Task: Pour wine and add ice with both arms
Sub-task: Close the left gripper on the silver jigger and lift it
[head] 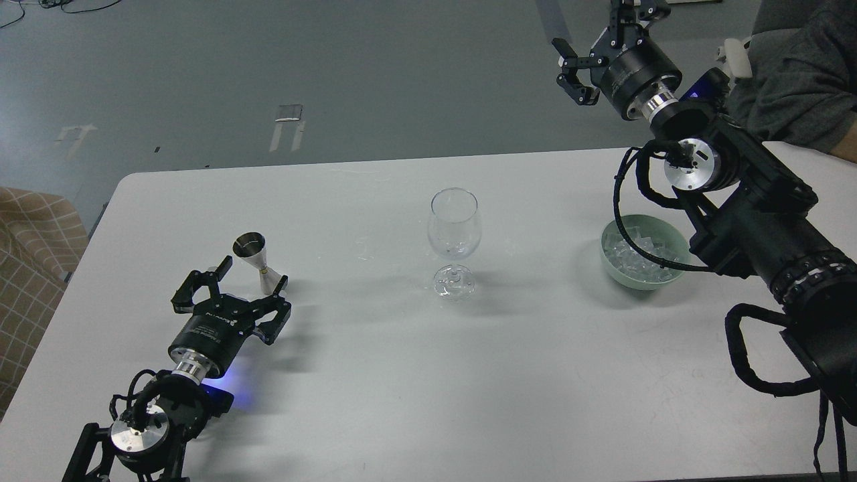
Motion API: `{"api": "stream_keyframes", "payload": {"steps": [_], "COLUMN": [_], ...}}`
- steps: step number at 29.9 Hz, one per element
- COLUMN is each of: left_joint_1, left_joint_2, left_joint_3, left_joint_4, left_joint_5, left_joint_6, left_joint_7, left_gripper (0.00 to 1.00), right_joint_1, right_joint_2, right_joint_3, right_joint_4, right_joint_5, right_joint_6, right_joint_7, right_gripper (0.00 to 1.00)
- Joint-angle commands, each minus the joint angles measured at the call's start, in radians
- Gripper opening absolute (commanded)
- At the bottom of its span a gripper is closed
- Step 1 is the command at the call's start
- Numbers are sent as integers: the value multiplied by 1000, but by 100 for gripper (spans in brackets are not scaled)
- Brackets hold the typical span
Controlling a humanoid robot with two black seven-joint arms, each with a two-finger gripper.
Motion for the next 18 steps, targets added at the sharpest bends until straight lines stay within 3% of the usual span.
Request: {"api": "stream_keyframes", "payload": {"steps": [1, 18], "left_joint_1": [-30, -111], "left_joint_2": [0, 0], "left_joint_3": [-1, -1], "left_joint_4": [33, 109], "left_joint_5": [0, 32], "left_joint_6": [-2, -1], "left_joint_7": [-2, -10], "left_gripper": [93, 93], "right_joint_1": [-2, -15], "right_joint_2": [0, -2], "right_joint_3": [-1, 1], "right_joint_4": [-1, 1], "right_joint_5": [0, 0], "right_joint_6": [0, 0], "right_joint_7": [0, 0], "right_gripper": [100, 100]}}
